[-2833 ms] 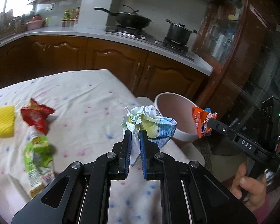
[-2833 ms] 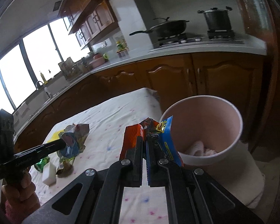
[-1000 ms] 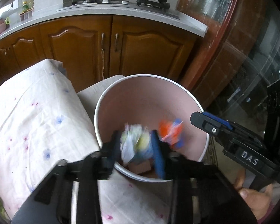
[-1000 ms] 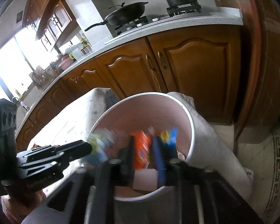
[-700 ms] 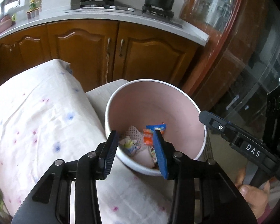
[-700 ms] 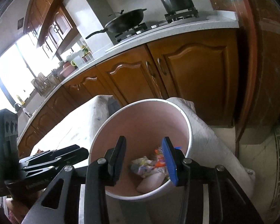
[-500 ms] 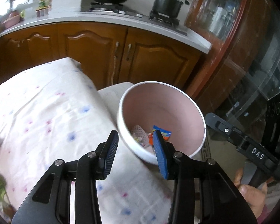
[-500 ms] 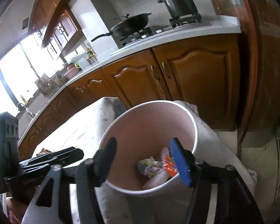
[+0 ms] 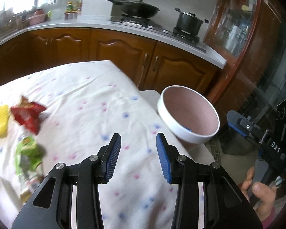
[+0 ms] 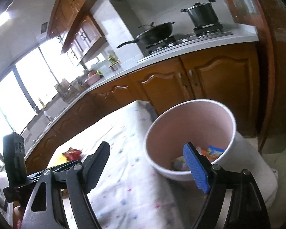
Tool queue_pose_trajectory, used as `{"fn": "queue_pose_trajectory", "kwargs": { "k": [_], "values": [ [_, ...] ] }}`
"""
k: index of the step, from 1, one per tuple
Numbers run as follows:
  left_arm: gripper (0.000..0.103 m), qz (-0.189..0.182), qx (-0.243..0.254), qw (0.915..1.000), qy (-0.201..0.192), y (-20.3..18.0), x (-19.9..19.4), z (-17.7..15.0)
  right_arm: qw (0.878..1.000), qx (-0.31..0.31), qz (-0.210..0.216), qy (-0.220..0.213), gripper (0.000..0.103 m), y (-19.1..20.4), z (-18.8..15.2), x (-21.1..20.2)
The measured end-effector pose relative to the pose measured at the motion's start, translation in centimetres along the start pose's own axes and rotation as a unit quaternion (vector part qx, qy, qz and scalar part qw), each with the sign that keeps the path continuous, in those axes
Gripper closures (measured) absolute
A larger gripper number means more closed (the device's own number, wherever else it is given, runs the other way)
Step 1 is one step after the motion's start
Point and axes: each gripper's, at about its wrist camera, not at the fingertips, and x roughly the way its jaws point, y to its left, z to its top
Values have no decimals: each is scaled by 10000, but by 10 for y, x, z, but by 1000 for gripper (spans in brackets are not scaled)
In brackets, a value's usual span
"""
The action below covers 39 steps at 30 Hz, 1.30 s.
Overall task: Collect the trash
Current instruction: 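Move both open tools back over the remaining trash on the table, then grasp the white foam block with the left tool while the right tool grasps the green juice pouch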
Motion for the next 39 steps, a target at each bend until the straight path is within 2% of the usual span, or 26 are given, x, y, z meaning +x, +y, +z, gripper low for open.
{"fn": "queue_pose_trajectory", "kwargs": {
  "k": [5, 11, 19, 29, 31, 33, 39],
  "values": [
    [65, 232, -60, 9997, -80, 25, -25, -17, 9998, -137, 73, 108, 21, 21, -10, 3],
    [65, 459, -471, 9978, -128, 70, -55, -38, 9985, -306, 331, 300, 19, 50, -26, 10],
    [65, 863, -981, 9909, -319, 124, -95, -62, 9946, -605, 648, 538, 19, 94, -47, 21],
    [65, 1171, -1405, 9825, -361, 171, -121, -88, 9886, -875, 950, 775, 19, 136, -66, 34],
    [62, 1200, -1490, 9809, -358, 178, -125, -92, 9873, -926, 998, 816, 19, 144, -69, 37],
    [54, 1254, -1574, 9788, -366, 184, -128, -96, 9861, -968, 1041, 864, 19, 152, -72, 41],
    [53, 1326, -1747, 9754, -234, 199, -126, -105, 9800, -1246, 1204, 979, 19, 182, -83, 53]
  ]
}}
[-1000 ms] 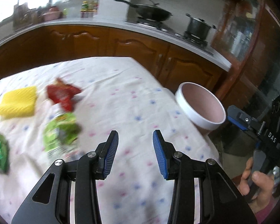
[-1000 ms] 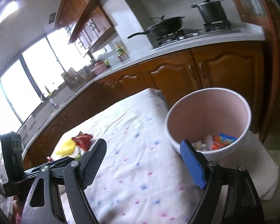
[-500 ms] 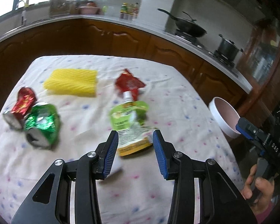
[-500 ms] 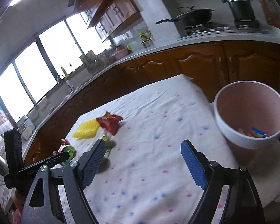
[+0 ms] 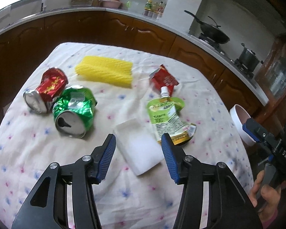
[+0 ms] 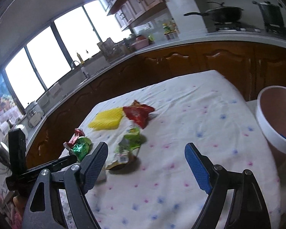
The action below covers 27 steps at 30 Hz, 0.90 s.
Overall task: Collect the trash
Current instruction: 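Grasp the white foam block with the left tool while the right tool grasps the green juice pouch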
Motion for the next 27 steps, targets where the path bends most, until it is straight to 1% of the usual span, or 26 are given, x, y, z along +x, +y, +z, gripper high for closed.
{"fn": "queue_pose_trajectory", "kwargs": {
  "k": [2, 4, 6, 10, 11, 12, 13, 15, 19, 20, 22, 23, 24, 25, 27],
  "values": [
    [51, 7, -34, 10000, 80, 3, 4, -2, 9999, -101, 63, 73, 19, 9, 1, 11],
    [51, 3, -77, 9998, 185, 6, 9, -4, 9997, -186, 98, 152, 22, 18, 2, 21],
    [49, -36, -109, 9995, 291, 8, 15, -6, 9990, -302, 153, 287, 34, 26, 2, 35],
    [44, -159, -140, 9989, 415, 9, 22, -8, 9970, -436, 218, 606, 46, 36, 2, 66],
    [39, -171, -122, 9989, 423, 8, 22, -8, 9964, -443, 241, 682, 51, 37, 2, 73],
    [35, -162, -102, 9989, 427, 7, 23, -8, 9958, -469, 241, 753, 53, 38, 3, 80],
    [35, -162, -102, 9989, 419, 8, 23, -8, 9953, -492, 243, 794, 53, 39, 3, 84],
    [34, -207, -127, 9987, 450, 10, 24, -8, 9938, -540, 276, 928, 56, 43, 3, 96],
    [34, -264, -153, 9983, 493, 11, 26, -9, 9902, -756, 313, 1133, 58, 56, 1, 116],
    [34, -269, -146, 9983, 505, 10, 27, -9, 9885, -855, 272, 1216, 61, 60, -1, 123],
    [33, -321, -152, 9980, 529, 9, 28, -10, 9860, -970, 137, 1348, 71, 61, -4, 135],
    [31, -337, -151, 9979, 537, 8, 29, -9, 9844, -1011, 66, 1442, 85, 59, -6, 141],
    [29, -346, -145, 9979, 533, 6, 30, -9, 9835, -1017, 69, 1498, 89, 57, -8, 144],
    [29, -341, -135, 9979, 525, 3, 32, -8, 9841, -984, 123, 1474, 89, 54, -8, 142],
    [28, -335, -141, 9978, 549, 0, 37, -6, 9856, -984, 58, 1376, 97, 52, -5, 135]
  ]
}}
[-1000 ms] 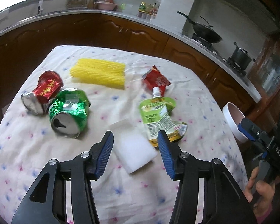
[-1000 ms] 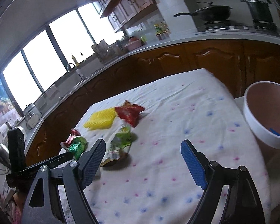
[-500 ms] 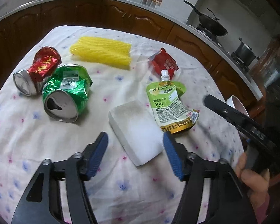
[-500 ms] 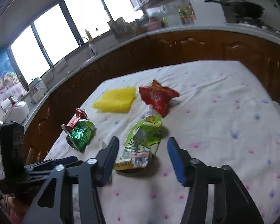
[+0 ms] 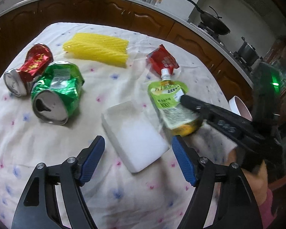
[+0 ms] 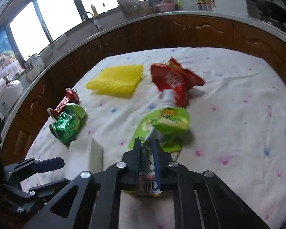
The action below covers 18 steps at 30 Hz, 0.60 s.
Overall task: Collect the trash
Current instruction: 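Grasp the white foam block with the left tool while the right tool grasps the green juice pouch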
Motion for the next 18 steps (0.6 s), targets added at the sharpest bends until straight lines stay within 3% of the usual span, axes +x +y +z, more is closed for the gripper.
{"fn": "queue_pose_trajectory", "kwargs": {
  "k": [4, 6, 10, 18],
  "values": [
    [28, 262, 11, 9996, 42, -7, 15, 2, 9993, 230, 101, -285, 98, -14, -3, -28],
    [38, 416, 41, 9991, 63, -8, 21, 1, 9988, 291, 94, -382, 98, -20, -4, -38],
    [43, 582, 279, 9979, -54, -14, 22, 0, 9974, 482, 94, -528, 98, -33, -10, -57],
    [46, 180, 731, 9968, -277, -50, 8, 5, 9933, 836, 93, -791, 98, -56, -23, -89]
  ]
}}
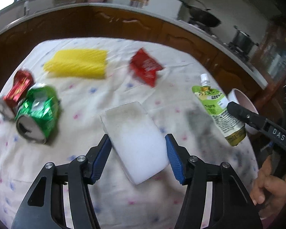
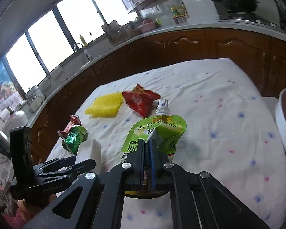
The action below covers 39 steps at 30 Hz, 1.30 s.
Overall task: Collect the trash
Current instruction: 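Grasp the white foam block with the left tool while the right tool grasps the green juice pouch, then carry block and pouch over the pink bucket and open both tools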
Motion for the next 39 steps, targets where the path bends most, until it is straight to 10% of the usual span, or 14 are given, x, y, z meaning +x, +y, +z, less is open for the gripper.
{"fn": "queue_pose_trajectory", "kwargs": {
  "k": [39],
  "values": [
    [46, -1744, 1418, 9744, -78, -212, 19, 39, 9767, 1090, -1306, -1305, 98, -147, -12, -163]
  ]
}}
